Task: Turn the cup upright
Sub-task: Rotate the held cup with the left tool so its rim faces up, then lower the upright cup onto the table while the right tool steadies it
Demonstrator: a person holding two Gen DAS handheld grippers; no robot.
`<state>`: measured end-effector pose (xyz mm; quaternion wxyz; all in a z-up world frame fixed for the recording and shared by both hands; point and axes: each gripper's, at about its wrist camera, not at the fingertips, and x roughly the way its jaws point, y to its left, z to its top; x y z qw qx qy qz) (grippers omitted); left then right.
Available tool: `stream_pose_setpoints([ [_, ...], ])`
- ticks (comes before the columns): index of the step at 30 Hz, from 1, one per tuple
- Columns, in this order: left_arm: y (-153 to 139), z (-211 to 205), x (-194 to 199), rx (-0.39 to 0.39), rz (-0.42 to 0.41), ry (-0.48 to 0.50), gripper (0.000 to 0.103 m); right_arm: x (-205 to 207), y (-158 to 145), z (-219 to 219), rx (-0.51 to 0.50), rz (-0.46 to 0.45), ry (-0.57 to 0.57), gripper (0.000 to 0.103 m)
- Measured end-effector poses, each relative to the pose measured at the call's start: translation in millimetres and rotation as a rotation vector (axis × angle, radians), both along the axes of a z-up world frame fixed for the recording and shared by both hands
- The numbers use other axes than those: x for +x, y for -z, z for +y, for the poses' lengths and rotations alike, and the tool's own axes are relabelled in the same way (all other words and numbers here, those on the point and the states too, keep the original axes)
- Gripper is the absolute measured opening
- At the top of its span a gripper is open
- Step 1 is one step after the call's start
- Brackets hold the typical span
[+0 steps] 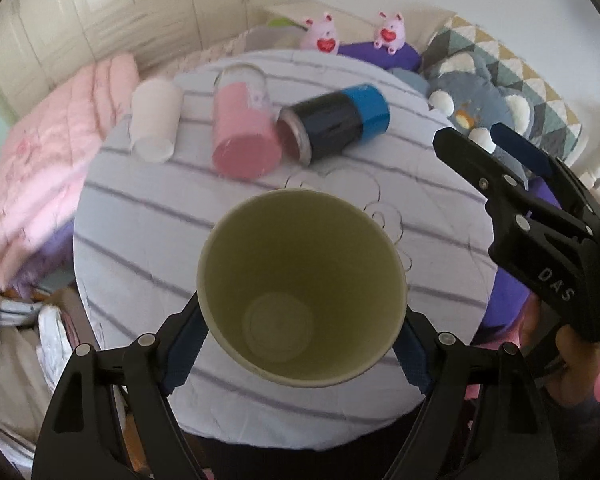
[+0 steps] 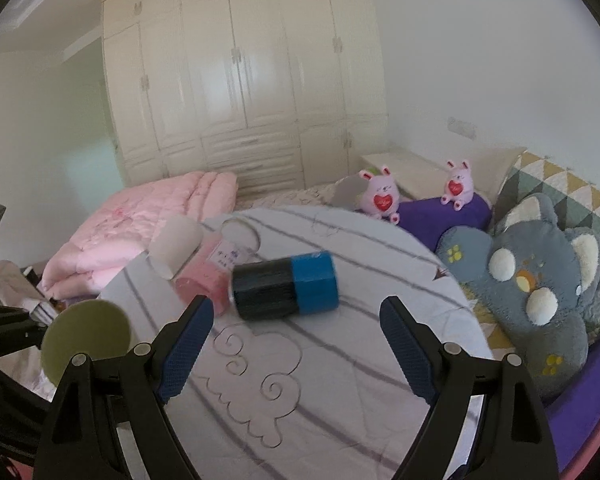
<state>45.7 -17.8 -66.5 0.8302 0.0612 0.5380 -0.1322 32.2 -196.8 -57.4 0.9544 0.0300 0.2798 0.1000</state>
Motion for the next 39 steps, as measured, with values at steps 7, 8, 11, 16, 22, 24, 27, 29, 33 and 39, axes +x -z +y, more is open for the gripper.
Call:
stream_pose_setpoints([
  [7,27.0,-3.6,32.9,0.0,0.006,-0.026,0.083,12.2,9.3,-1.2,0.015,0.054,-0.003,0.086],
  [8,29.2,-5.2,40.3,-0.001,0.006,-0.028,0.083,13.4,10.3,-1.1,0.011,0.057,0.0,0.086],
  [11,39.8,-8.0,61.0,-0.016,0.027,-0.022,0.083,21.2,14.9,-4.2,0.01,0.075,0.014,0.086],
  [16,57.2,-5.2,73.1,-0.067,0.061,-0.023,0.084,35.6,20.3,-8.1,0.017,0.115,0.028,0.086],
  [22,48.9,10.5,57.7,-0.123,0.02,-0.016,0.085,44.2,23.1,3.9,0.044,0.161,-0.006,0.086],
  [24,40.3,18.4,49.4,-0.153,-0.003,-0.006,0.086,45.6,22.0,12.3,0.06,0.18,-0.031,0.086],
  [27,27.7,32.0,37.5,-0.202,-0.035,0.019,0.09,46.7,19.9,24.8,0.113,0.223,-0.08,0.086],
  [29,21.1,40.6,32.2,-0.205,-0.052,0.021,0.091,50.6,21.0,34.1,0.157,0.277,-0.113,0.086],
  [33,17.9,56.2,27.8,-0.184,-0.056,0.028,0.092,61.2,30.7,46.9,0.243,0.401,-0.12,0.086],
  [39,26.0,66.4,31.3,-0.195,-0.014,0.042,0.096,71.7,57.8,51.9,0.42,0.583,-0.081,0.086],
])
